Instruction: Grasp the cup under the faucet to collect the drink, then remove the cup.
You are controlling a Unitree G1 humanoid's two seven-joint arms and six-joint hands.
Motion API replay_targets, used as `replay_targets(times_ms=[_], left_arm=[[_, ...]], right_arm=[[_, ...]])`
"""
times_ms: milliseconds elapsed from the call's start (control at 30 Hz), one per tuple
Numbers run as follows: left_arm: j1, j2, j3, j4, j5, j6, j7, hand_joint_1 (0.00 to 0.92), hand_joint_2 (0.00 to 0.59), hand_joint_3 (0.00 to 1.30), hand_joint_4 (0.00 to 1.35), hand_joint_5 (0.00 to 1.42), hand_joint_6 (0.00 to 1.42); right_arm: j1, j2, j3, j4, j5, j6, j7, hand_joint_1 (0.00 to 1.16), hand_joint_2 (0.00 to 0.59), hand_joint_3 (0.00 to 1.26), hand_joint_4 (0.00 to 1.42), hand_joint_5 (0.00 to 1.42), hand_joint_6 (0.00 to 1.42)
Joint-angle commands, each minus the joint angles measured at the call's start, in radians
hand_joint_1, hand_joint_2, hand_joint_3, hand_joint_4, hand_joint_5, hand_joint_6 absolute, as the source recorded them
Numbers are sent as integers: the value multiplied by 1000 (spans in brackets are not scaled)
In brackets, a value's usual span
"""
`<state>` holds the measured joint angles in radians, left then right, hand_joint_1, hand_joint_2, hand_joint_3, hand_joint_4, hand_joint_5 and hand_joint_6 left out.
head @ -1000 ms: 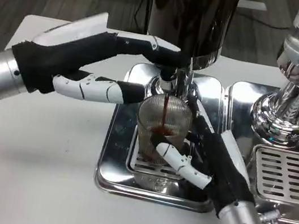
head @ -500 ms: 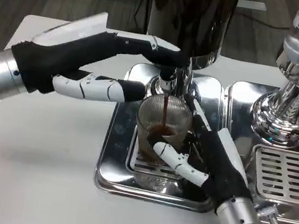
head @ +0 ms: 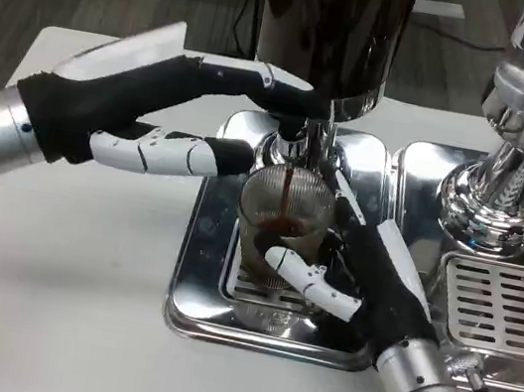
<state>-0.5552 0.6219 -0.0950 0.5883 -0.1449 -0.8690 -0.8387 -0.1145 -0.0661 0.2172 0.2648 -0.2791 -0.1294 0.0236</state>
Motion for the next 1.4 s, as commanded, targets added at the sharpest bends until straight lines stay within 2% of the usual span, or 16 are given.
replay_targets(times_ms=[33, 1000, 1333, 1400], left_arm=[[42, 24, -26, -6, 41, 13, -43, 11, 184, 277, 259, 290, 254], [44, 30, -32, -5, 46, 26, -49, 0, 191, 291, 275, 299, 260], [42, 32, -35, -5, 45, 30, -53, 0, 192, 291, 279, 300, 260], [40, 33, -36, -2, 46, 31, -54, 0, 192, 291, 279, 300, 260]], right_arm=[[-6, 1, 7, 9, -3, 12, 1, 562, 169, 0, 0, 0, 181], [-21, 9, 11, 26, -10, 35, -10, 635, 164, 0, 0, 13, 247], [-20, 15, 9, 33, -13, 39, -24, 641, 160, 0, 0, 51, 269], [-17, 18, 7, 32, -16, 39, -36, 637, 171, 0, 0, 104, 298]])
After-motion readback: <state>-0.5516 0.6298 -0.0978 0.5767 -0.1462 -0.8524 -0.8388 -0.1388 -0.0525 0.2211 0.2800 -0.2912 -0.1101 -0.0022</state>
